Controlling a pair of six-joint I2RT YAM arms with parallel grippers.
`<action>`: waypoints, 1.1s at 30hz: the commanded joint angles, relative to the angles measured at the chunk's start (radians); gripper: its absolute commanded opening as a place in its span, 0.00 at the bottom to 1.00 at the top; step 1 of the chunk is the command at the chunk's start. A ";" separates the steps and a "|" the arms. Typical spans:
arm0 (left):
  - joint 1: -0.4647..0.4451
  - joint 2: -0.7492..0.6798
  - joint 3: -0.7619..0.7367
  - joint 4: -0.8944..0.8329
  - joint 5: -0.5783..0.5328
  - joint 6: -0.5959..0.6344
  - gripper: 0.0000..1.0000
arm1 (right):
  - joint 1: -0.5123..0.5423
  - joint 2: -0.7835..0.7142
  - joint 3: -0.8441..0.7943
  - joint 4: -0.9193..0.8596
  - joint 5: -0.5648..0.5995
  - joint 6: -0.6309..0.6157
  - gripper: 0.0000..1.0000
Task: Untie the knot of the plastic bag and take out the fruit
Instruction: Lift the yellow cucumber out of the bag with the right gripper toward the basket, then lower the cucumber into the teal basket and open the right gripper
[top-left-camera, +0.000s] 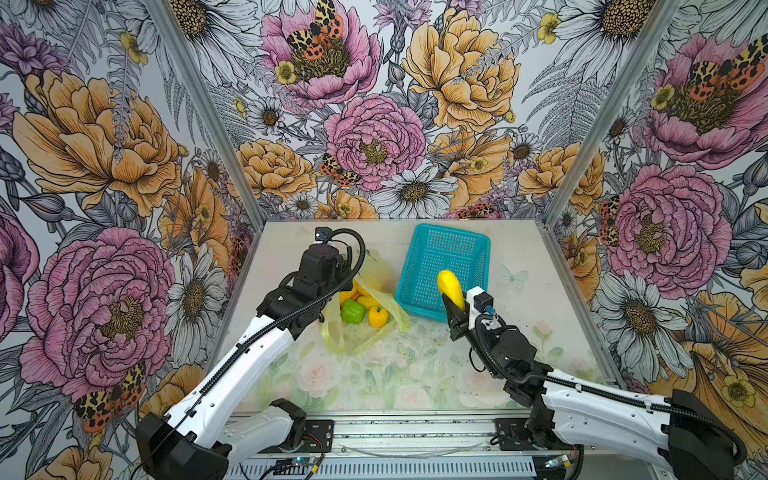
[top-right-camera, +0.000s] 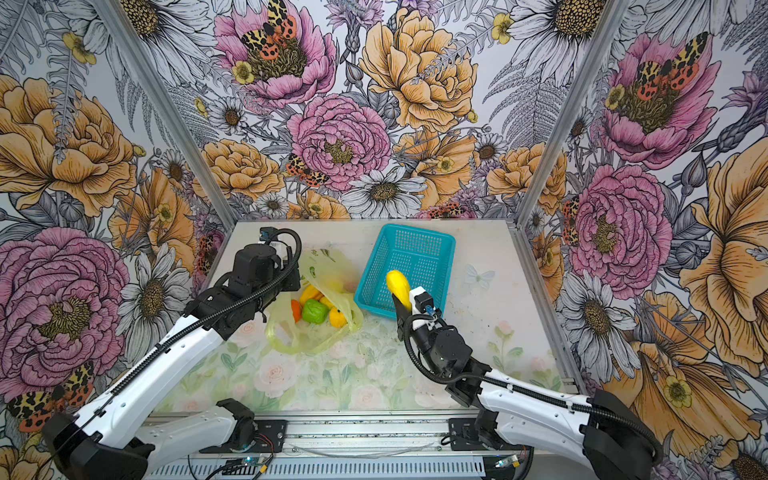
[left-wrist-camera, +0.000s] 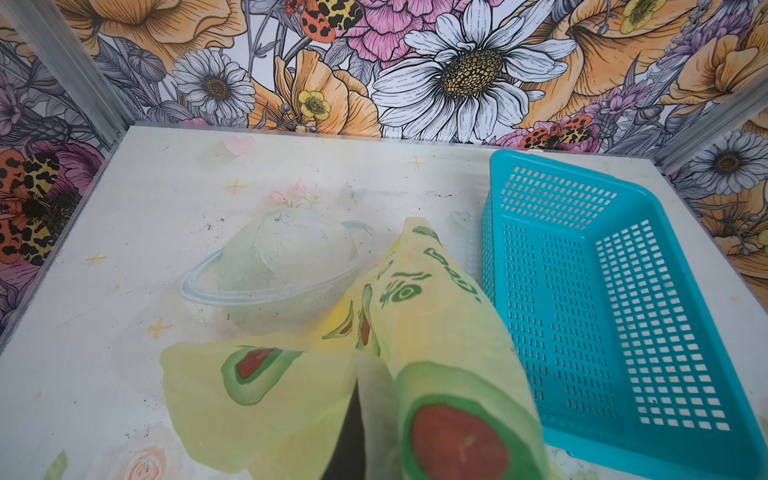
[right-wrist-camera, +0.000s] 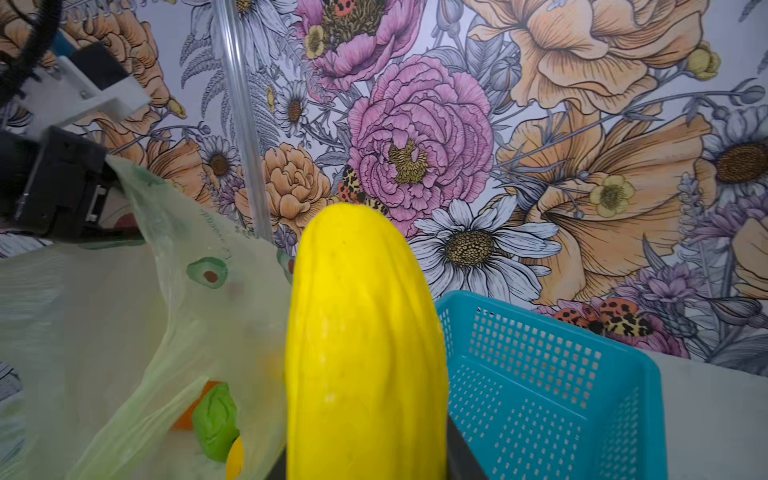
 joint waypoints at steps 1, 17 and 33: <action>-0.003 -0.020 0.004 0.015 -0.021 -0.003 0.00 | -0.075 0.026 0.006 -0.026 0.042 0.128 0.06; -0.005 -0.020 0.003 0.015 -0.014 -0.001 0.00 | -0.461 0.608 0.233 -0.164 -0.277 0.498 0.01; -0.006 -0.016 0.006 0.015 -0.014 -0.001 0.00 | -0.468 0.633 0.263 -0.187 -0.321 0.489 0.03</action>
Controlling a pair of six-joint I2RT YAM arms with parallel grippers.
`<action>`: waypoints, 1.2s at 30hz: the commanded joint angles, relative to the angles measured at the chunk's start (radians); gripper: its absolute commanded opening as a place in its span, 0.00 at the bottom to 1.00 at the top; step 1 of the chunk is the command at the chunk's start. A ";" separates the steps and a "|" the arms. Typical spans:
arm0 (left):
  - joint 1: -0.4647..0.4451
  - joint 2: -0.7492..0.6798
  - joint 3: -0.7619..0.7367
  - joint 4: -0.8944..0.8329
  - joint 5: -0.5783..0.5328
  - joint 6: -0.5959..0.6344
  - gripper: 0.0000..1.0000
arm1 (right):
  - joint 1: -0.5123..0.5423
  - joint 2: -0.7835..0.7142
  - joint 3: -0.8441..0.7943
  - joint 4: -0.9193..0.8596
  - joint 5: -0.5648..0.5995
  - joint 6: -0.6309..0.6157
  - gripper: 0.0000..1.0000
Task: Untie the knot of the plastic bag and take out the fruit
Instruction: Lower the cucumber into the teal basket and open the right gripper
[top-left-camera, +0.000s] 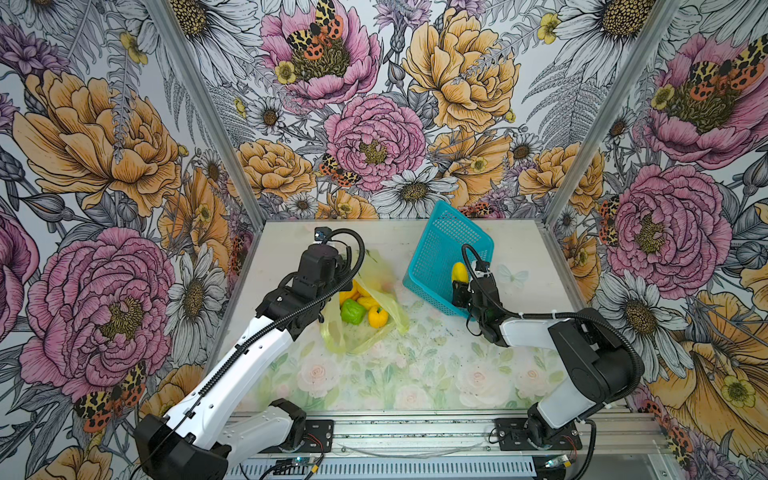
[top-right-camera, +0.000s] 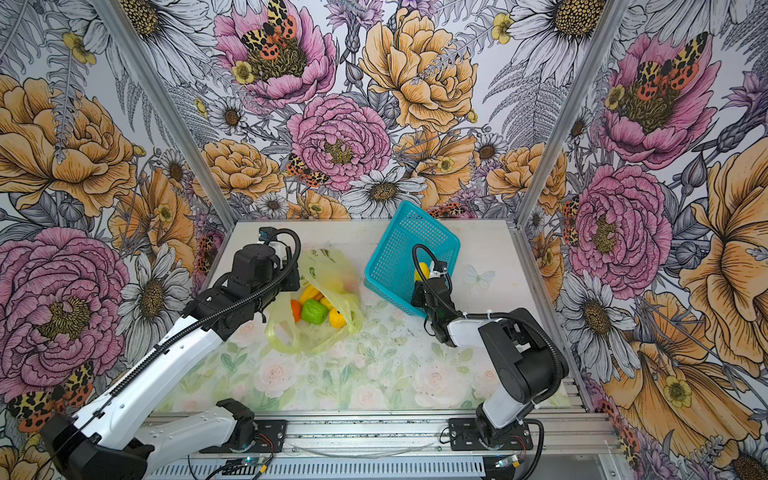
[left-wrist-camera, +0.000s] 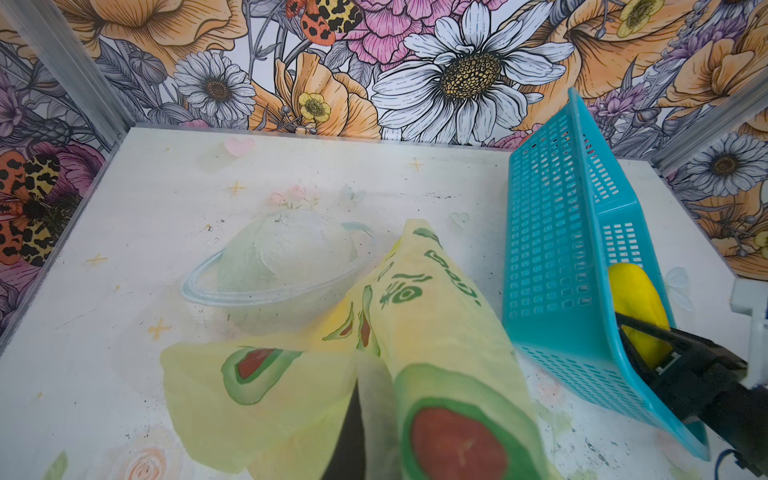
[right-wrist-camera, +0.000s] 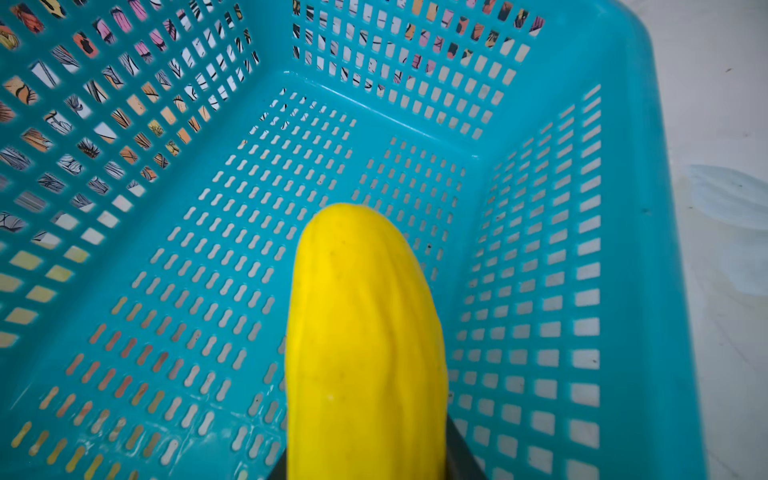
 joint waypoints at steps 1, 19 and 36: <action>-0.006 -0.011 0.005 0.015 -0.014 -0.002 0.00 | 0.011 -0.058 0.004 -0.040 -0.017 0.000 0.03; -0.006 -0.027 0.001 0.013 -0.010 -0.002 0.00 | -0.030 -0.237 0.033 -0.335 0.159 -0.063 0.06; -0.006 -0.024 0.015 0.012 -0.010 0.004 0.00 | 0.089 -0.024 0.319 -0.431 0.094 -0.098 0.09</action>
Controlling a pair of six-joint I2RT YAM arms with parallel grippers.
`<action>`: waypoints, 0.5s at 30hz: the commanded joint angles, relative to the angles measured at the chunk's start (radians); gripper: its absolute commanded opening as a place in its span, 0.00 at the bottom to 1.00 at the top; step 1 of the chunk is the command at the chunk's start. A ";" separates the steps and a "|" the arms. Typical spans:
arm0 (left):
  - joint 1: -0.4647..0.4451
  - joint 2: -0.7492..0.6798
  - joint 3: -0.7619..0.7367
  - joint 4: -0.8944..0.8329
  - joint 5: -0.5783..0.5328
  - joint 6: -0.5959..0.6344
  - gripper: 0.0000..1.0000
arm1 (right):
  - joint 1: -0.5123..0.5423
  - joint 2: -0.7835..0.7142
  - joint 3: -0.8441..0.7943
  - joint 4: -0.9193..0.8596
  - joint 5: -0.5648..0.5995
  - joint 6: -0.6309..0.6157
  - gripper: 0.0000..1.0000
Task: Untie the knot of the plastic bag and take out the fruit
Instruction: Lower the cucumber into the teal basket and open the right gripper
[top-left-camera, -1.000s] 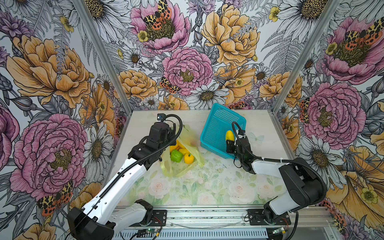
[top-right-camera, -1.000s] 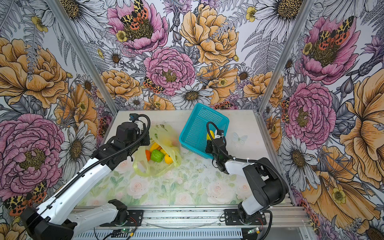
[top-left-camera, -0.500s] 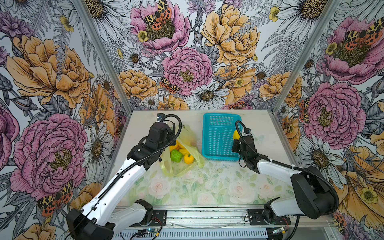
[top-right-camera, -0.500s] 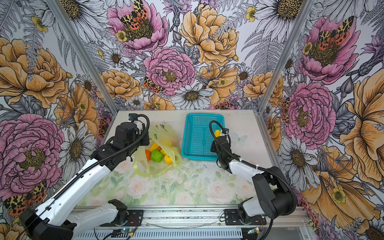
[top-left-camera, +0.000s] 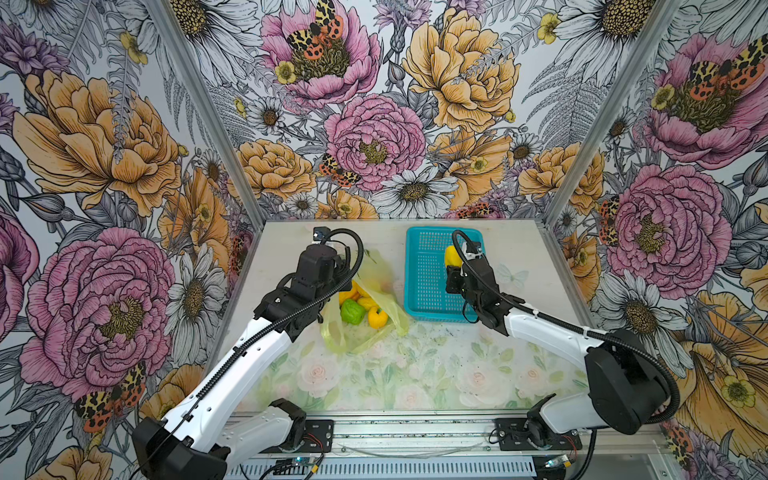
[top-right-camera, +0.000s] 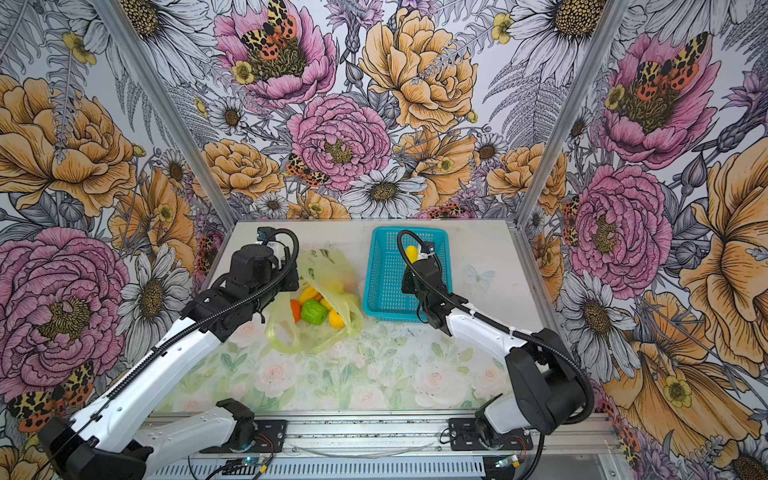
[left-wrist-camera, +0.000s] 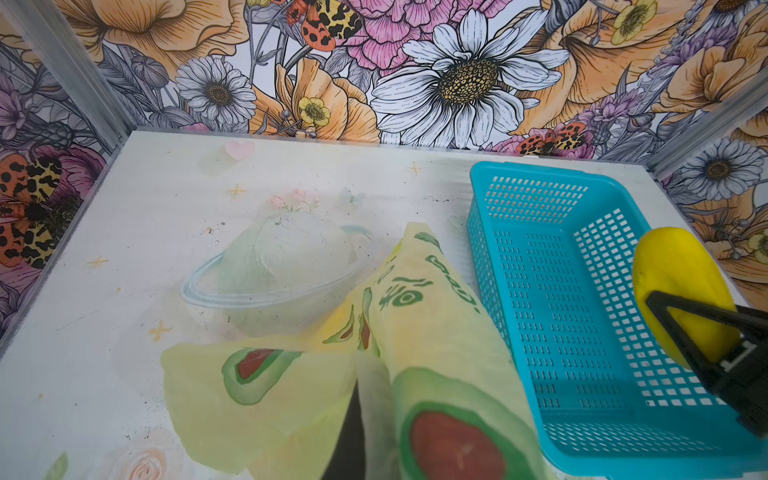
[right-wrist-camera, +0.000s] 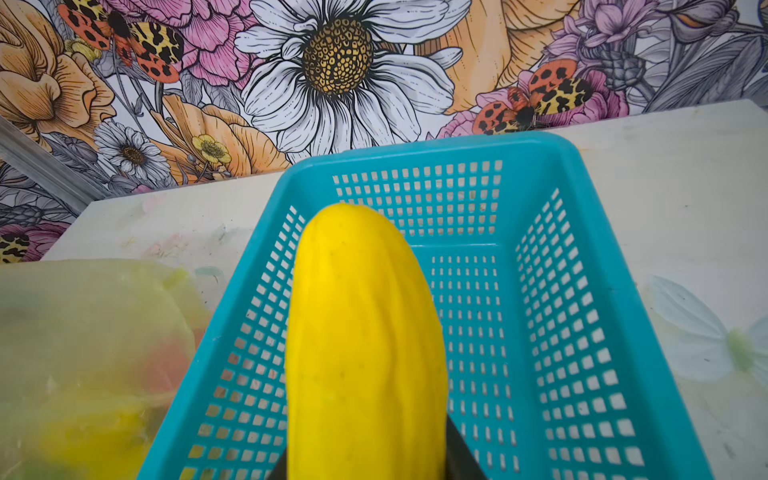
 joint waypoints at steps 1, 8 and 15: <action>-0.007 -0.011 0.019 0.012 -0.010 0.004 0.00 | -0.004 0.126 0.076 -0.037 -0.012 -0.001 0.08; -0.009 -0.002 0.040 0.013 -0.012 0.010 0.00 | -0.007 0.294 0.175 -0.060 -0.043 0.011 0.11; -0.016 0.013 0.040 0.014 -0.020 0.009 0.00 | -0.007 0.321 0.186 -0.058 -0.050 0.016 0.27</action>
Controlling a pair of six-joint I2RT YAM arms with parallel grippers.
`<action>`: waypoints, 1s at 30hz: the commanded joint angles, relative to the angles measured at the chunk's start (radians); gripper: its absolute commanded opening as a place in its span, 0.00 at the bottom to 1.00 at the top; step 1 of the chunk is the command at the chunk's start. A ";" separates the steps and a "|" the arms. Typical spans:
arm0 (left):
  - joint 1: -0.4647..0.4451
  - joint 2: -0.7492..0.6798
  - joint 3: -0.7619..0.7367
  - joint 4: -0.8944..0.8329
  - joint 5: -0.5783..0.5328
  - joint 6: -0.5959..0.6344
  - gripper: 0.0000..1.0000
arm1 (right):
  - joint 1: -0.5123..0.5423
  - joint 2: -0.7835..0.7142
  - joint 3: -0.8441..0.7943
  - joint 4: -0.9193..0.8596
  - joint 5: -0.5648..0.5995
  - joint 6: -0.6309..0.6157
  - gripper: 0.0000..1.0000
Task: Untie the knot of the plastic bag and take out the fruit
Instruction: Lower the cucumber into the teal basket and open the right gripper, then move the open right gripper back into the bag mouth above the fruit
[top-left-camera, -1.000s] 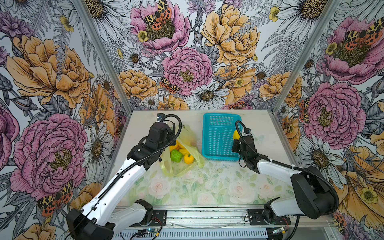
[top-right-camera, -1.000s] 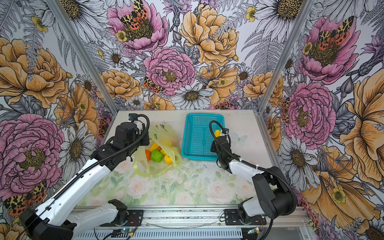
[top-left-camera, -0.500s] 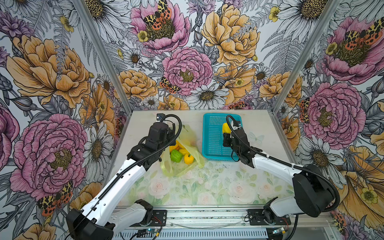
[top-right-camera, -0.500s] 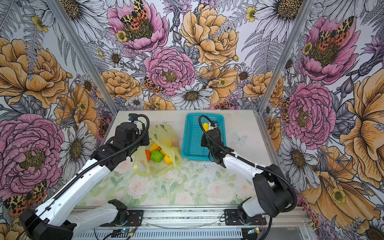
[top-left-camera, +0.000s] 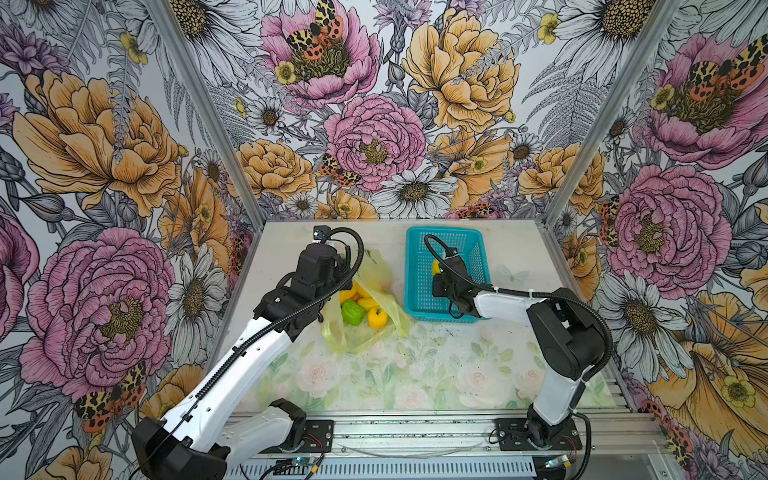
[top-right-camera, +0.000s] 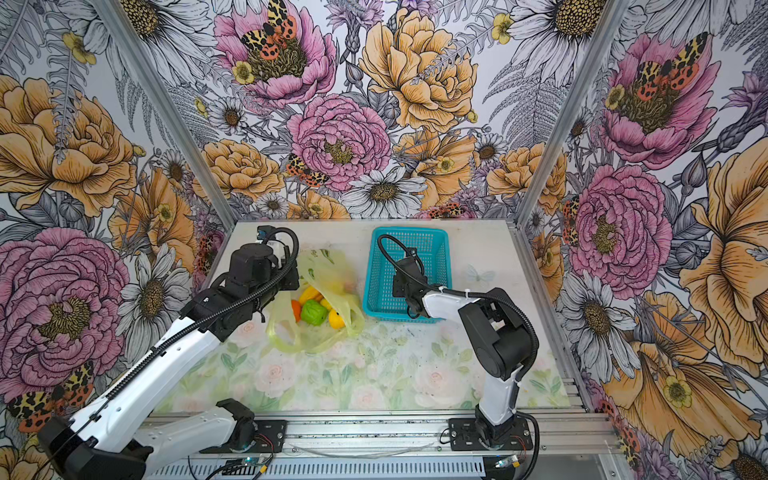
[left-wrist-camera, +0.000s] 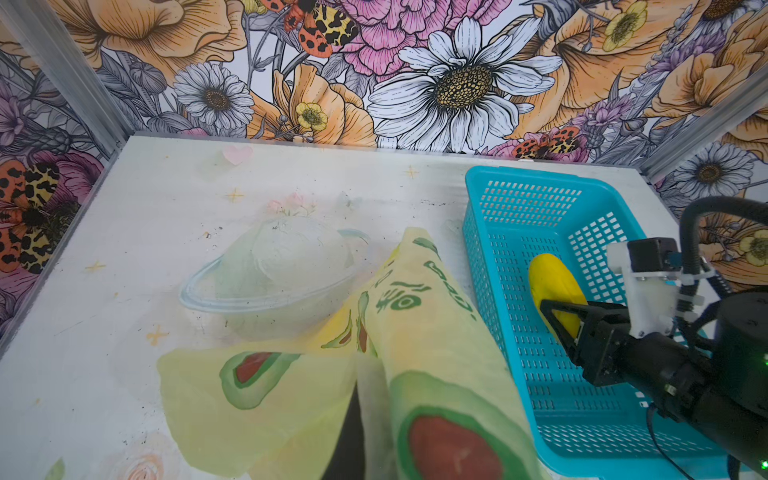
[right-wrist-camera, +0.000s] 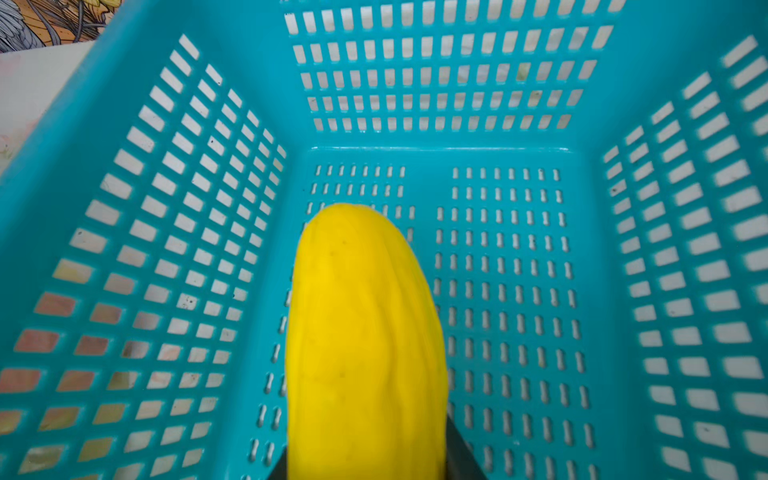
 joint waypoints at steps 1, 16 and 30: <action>-0.008 0.010 0.026 0.013 -0.021 0.008 0.00 | -0.005 0.009 0.039 0.014 -0.012 0.011 0.30; -0.013 0.006 0.030 0.018 -0.031 0.019 0.00 | 0.006 -0.142 -0.072 0.119 -0.049 -0.013 0.71; -0.016 -0.001 -0.014 0.075 0.027 0.043 0.00 | 0.322 -0.711 -0.408 0.397 -0.074 -0.347 0.56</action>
